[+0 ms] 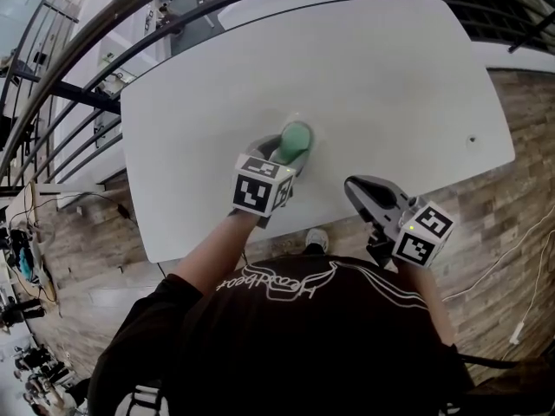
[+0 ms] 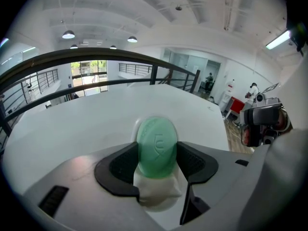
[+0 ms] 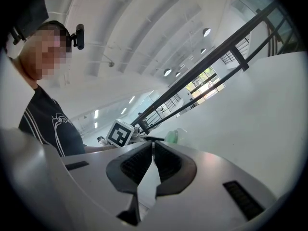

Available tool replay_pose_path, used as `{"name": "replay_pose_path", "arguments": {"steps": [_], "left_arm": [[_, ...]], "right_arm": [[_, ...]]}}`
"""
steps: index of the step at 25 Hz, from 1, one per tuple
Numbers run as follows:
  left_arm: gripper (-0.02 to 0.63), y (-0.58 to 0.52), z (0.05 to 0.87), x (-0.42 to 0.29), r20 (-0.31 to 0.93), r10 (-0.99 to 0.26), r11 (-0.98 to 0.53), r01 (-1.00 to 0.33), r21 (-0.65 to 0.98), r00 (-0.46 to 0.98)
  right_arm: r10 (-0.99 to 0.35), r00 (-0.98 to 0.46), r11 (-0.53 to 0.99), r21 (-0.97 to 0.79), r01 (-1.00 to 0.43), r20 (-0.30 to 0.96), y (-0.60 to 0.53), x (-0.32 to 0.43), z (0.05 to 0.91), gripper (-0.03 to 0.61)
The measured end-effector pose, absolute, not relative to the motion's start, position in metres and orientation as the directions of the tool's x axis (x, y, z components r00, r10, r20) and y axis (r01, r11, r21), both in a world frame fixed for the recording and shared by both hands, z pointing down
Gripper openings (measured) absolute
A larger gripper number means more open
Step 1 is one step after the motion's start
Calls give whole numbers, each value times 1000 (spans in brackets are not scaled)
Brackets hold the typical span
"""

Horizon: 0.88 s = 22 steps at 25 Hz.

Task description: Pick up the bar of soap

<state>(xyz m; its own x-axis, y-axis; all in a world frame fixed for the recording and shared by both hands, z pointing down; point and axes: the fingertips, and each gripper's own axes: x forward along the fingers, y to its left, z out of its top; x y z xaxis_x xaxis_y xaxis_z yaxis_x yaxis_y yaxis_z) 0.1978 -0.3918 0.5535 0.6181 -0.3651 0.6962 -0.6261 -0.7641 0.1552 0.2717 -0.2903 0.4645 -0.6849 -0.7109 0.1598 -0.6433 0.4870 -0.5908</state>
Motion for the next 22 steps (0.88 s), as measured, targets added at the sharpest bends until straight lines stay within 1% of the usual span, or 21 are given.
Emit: {"name": "replay_pose_path", "arguments": {"steps": [6, 12, 17, 22], "left_arm": [[258, -386, 531, 205, 645, -377, -771, -611, 179, 665], [258, -364, 489, 193, 540, -366, -789, -561, 252, 758], [258, -336, 453, 157, 459, -360, -815, -513, 268, 812], [258, -299, 407, 101, 373, -353, -855, -458, 245, 858]], "right_arm": [[-713, -675, 471, -582, -663, 191, -282, 271, 465, 21], [-720, -668, 480, -560, -675, 188, -275, 248, 449, 21], [-713, -676, 507, -529, -681, 186, -259, 204, 433, 21], [-717, -675, 525, -501, -688, 175, -241, 147, 412, 21]]}}
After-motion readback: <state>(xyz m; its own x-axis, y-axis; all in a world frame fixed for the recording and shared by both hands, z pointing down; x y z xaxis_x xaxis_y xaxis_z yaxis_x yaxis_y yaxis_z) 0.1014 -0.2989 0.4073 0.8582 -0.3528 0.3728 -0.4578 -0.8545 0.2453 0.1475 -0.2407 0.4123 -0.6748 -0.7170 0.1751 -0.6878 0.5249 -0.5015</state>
